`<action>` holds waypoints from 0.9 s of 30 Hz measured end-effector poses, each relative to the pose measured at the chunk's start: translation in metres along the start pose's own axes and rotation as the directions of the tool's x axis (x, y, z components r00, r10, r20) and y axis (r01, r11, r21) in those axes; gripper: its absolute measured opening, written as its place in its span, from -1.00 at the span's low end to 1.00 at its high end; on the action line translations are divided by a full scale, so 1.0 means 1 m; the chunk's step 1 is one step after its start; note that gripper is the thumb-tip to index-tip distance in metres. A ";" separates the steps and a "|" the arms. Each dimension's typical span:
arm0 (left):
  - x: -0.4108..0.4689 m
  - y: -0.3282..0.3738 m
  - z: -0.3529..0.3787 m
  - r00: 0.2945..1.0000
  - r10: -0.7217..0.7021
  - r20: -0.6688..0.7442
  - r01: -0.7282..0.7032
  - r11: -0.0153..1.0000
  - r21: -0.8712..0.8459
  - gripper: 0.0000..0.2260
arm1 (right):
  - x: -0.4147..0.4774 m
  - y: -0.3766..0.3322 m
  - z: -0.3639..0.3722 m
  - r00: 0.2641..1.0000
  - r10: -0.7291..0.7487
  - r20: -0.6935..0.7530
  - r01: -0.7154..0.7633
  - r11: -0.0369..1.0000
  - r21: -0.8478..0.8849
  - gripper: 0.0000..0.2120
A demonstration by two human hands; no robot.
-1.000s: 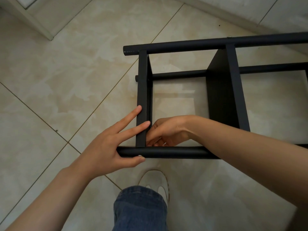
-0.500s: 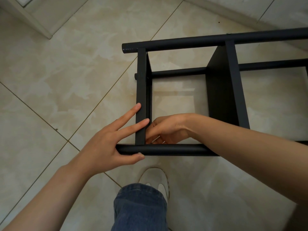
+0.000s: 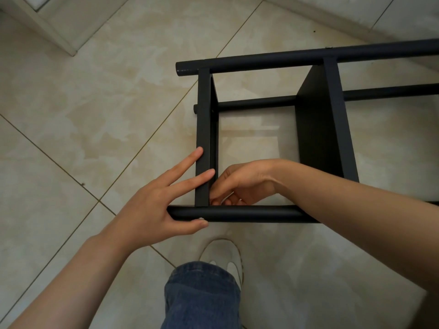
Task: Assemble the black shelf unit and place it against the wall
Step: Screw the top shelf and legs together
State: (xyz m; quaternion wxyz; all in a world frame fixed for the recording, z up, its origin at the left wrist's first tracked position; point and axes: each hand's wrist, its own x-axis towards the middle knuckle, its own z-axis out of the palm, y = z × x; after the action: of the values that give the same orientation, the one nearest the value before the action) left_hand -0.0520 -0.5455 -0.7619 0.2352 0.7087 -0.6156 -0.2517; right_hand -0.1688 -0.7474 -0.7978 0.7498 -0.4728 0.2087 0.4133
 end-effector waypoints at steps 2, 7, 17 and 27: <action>0.000 -0.001 0.000 1.000 -0.002 -0.003 0.002 1.000 -0.003 -0.29 | -0.001 0.001 0.000 1.000 -0.010 -0.009 0.010 1.000 -0.006 -0.89; 0.000 -0.001 0.002 1.000 -0.003 -0.009 0.003 1.000 -0.017 -0.28 | 0.004 -0.001 0.006 1.000 -0.010 -0.029 0.010 1.000 -0.015 -0.80; -0.001 -0.001 0.003 1.000 0.002 -0.008 -0.002 1.000 -0.005 -0.29 | 0.002 0.001 0.000 1.000 -0.018 0.000 0.018 0.999 -0.032 -0.87; 0.000 -0.002 0.002 1.000 -0.004 -0.002 0.004 1.000 0.013 -0.29 | -0.004 -0.003 -0.004 1.000 -0.007 0.003 0.008 0.999 -0.049 -0.82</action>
State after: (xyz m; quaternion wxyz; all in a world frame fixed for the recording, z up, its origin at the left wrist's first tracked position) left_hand -0.0518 -0.5453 -0.7652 0.2307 0.7116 -0.6158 -0.2475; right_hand -0.1683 -0.7531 -0.7953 0.7397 -0.4913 0.1956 0.4161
